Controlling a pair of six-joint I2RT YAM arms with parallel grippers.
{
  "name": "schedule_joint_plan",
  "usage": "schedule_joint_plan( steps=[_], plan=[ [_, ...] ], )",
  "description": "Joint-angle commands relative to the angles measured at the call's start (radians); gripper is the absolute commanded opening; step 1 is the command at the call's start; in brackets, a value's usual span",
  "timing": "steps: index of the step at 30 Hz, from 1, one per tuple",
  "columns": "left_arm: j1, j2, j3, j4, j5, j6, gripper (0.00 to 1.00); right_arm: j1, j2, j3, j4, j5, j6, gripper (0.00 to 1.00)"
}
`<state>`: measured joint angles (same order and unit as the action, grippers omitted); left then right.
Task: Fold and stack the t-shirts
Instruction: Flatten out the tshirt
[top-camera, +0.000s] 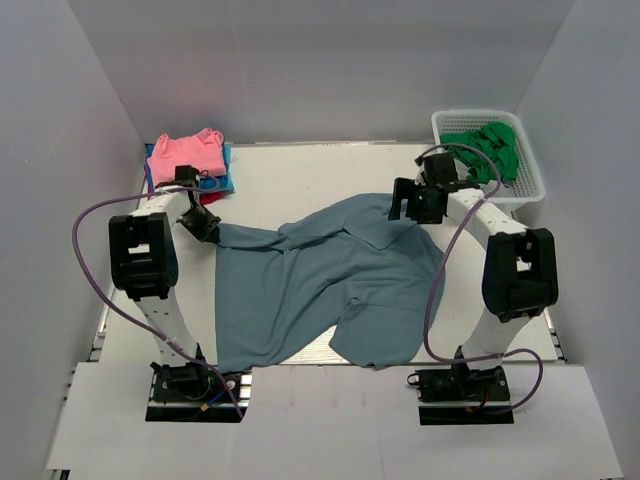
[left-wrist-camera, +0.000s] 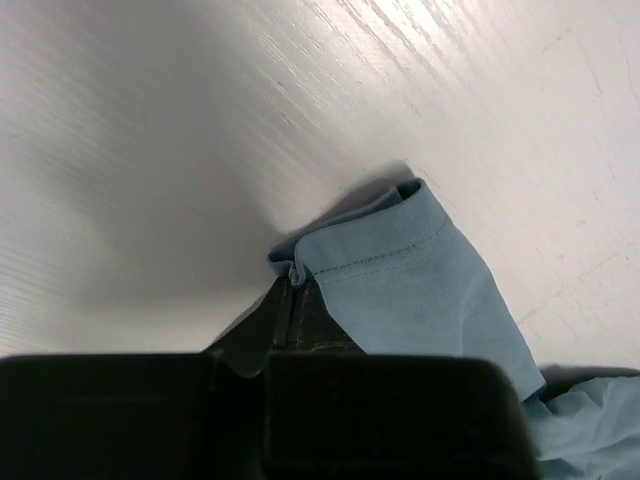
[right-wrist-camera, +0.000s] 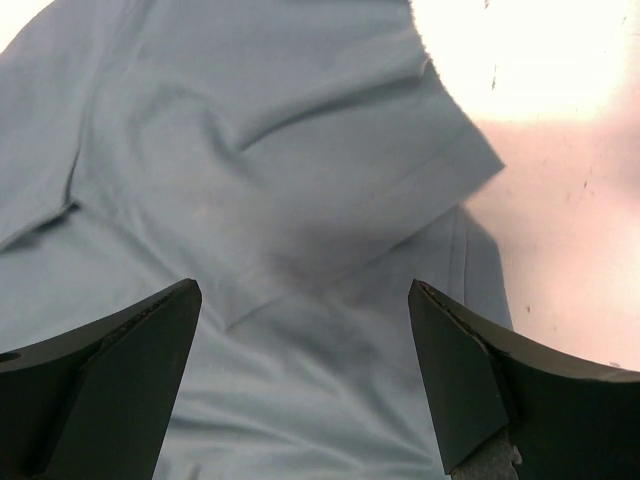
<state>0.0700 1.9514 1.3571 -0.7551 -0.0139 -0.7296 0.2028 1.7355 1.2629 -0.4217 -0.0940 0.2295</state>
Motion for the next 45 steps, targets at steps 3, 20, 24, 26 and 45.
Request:
schedule_joint_plan(
  steps=[3, 20, 24, 26, 45],
  plan=[
    [0.004, -0.106, 0.034, -0.003, 0.052, 0.032, 0.00, -0.008, 0.093, 0.075, 0.000, 0.089, 0.108, 0.90],
    [0.004, -0.178, 0.043, -0.053, 0.042, 0.059, 0.00, -0.026, 0.105, -0.004, 0.144, 0.379, 0.453, 0.86],
    [0.004, -0.178, 0.054, -0.062, 0.065, 0.079, 0.00, -0.023, 0.137, 0.020, 0.136, 0.410, 0.484, 0.86],
    [0.004, -0.178, 0.063, -0.062, 0.075, 0.079, 0.00, -0.023, 0.141, 0.010, 0.165, 0.412, 0.496, 0.84],
    [0.004, -0.151, 0.116, -0.095, 0.097, 0.118, 0.00, -0.017, 0.253, 0.036, 0.216, 0.410, 0.516, 0.24]
  ],
)
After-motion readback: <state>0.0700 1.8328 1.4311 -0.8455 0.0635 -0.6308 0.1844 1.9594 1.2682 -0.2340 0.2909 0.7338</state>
